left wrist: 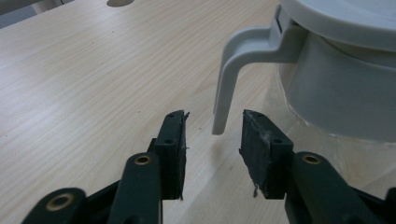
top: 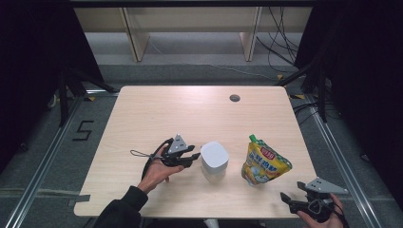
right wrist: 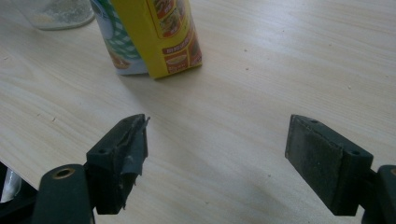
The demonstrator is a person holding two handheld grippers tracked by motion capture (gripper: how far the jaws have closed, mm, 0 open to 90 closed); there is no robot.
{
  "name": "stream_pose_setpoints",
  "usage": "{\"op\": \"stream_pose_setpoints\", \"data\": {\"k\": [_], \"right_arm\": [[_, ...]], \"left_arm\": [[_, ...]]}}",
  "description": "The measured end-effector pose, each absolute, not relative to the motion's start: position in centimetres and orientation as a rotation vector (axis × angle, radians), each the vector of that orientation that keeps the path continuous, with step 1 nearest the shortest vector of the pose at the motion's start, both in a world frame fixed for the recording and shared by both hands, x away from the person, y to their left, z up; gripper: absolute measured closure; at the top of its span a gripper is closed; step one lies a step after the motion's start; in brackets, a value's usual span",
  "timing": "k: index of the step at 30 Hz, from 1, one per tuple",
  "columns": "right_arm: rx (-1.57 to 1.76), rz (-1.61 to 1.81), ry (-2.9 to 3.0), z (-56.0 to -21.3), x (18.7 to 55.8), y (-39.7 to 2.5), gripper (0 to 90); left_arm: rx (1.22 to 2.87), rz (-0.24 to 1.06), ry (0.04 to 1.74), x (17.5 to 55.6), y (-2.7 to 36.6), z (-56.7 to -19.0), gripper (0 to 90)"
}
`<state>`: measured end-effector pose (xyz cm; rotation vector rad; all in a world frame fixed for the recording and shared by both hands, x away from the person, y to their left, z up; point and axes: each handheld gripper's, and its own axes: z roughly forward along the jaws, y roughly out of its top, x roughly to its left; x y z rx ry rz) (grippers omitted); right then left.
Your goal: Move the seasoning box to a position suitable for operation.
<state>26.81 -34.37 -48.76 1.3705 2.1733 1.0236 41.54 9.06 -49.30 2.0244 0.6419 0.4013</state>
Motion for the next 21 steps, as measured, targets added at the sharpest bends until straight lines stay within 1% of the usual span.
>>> {"op": "stream_pose_setpoints", "data": {"k": [1, 5, 7, 8, 16, 18, 21], "right_arm": [[1.328, 1.010, 2.178, -48.8, 27.0, -34.6, 22.1], [1.334, 1.007, 2.181, -48.9, 27.0, -34.6, 22.0], [1.335, 1.014, 2.186, -48.8, 27.0, -34.6, 22.1], [1.327, 1.014, 2.186, -48.9, 27.0, -34.6, 22.0], [1.361, 1.032, 2.188, -48.9, 27.0, -34.5, 21.9], [1.324, 1.004, 2.183, -48.9, 27.0, -34.7, 21.9], [1.361, 1.026, 2.177, -48.9, 26.9, -34.5, 21.9]], "left_arm": [[2.033, 0.405, 0.650, 41.6, 9.0, -49.3, 63.4], [2.018, 0.384, 0.634, 42.1, 8.3, -49.5, 67.9], [2.015, 0.387, 0.626, 42.2, 8.0, -49.4, 72.9], [2.003, 0.383, 0.605, 42.3, 7.7, -49.4, 79.1], [2.026, 0.431, 0.578, 42.1, 7.6, -49.3, 81.3], [2.023, 0.427, 0.589, 42.0, 7.6, -49.3, 81.4], [2.025, 0.429, 0.600, 41.6, 7.8, -49.2, 81.5]]}}
